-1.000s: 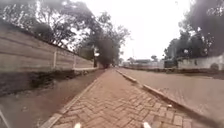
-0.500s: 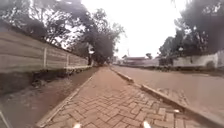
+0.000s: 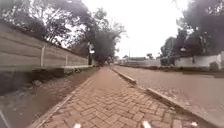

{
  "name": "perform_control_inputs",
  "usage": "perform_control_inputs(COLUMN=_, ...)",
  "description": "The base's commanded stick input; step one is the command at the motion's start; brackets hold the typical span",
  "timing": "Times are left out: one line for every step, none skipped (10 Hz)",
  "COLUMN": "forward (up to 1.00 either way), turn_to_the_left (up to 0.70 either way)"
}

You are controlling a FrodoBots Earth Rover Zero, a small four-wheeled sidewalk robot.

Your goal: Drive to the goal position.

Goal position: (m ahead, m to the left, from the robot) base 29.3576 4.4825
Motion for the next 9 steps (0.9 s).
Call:
perform_control_inputs(forward=0.7, turn_to_the_left=0.02)
perform_control_inputs(forward=0.7, turn_to_the_left=0.02)
perform_control_inputs(forward=0.7, turn_to_the_left=0.03)
perform_control_inputs(forward=0.7, turn_to_the_left=0.02)
perform_control_inputs(forward=0.7, turn_to_the_left=0.01)
perform_control_inputs(forward=0.7, turn_to_the_left=0.0)
perform_control_inputs(forward=0.7, turn_to_the_left=0.0)
perform_control_inputs(forward=0.7, turn_to_the_left=0.0)
perform_control_inputs(forward=0.7, turn_to_the_left=0.06)
